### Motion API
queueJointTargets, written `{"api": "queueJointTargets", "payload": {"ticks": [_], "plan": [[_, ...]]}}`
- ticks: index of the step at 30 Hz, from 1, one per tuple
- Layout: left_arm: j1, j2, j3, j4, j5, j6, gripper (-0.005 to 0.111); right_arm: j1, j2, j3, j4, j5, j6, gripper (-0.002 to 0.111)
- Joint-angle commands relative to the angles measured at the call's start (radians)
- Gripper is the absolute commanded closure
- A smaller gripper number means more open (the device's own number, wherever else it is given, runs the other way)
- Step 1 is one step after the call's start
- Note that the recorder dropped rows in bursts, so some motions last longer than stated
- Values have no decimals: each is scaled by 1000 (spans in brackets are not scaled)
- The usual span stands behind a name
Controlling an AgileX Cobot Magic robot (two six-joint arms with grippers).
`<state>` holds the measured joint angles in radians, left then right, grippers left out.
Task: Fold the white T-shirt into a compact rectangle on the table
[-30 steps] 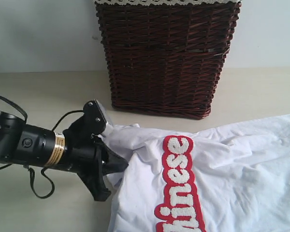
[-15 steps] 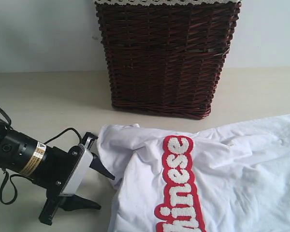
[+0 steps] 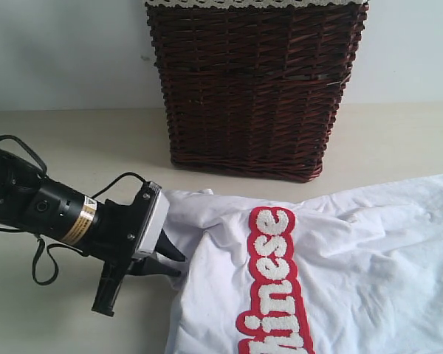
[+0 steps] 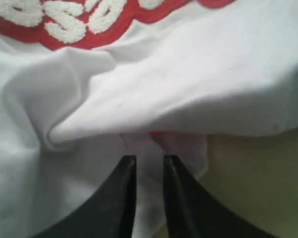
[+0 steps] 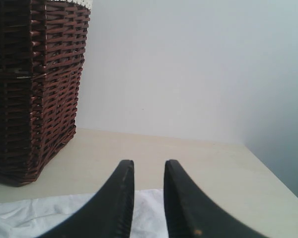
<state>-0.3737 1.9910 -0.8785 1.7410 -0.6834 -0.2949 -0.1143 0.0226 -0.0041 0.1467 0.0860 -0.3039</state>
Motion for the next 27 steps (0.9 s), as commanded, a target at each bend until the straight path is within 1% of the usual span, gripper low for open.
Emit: {"api": "queueJointTargets", "payload": {"ticks": [1,5,8,9,12,18,22,24,27], "plan": [[-51,3,-6,3,11,-84,85,3,0,4,3,-5,-5,85],[-80,4,-6,3,90,-129,89,3,0,4,3,-5,-5,85],[-85,4,-6,3,187,-184,104,3,0,4,3,-5,-5,85],[-85,2,-6,3,208,-195,106,3,0,4,3,-5,-5,85],[-85,-11,-6,3,258,-241,107,3,0,4,3,-5,-5,85],[-72,-95,-6,3,261,-373,107,3,0,4,3,-5,-5,85],[-41,-185,-6,3,215,-462,107,3,0,4,3,-5,-5,85],[-12,-231,-4,3,141,-518,107,3,0,4,3,-5,-5,85],[37,-280,-4,3,-13,-619,107,3,0,4,3,-5,-5,85]]}}
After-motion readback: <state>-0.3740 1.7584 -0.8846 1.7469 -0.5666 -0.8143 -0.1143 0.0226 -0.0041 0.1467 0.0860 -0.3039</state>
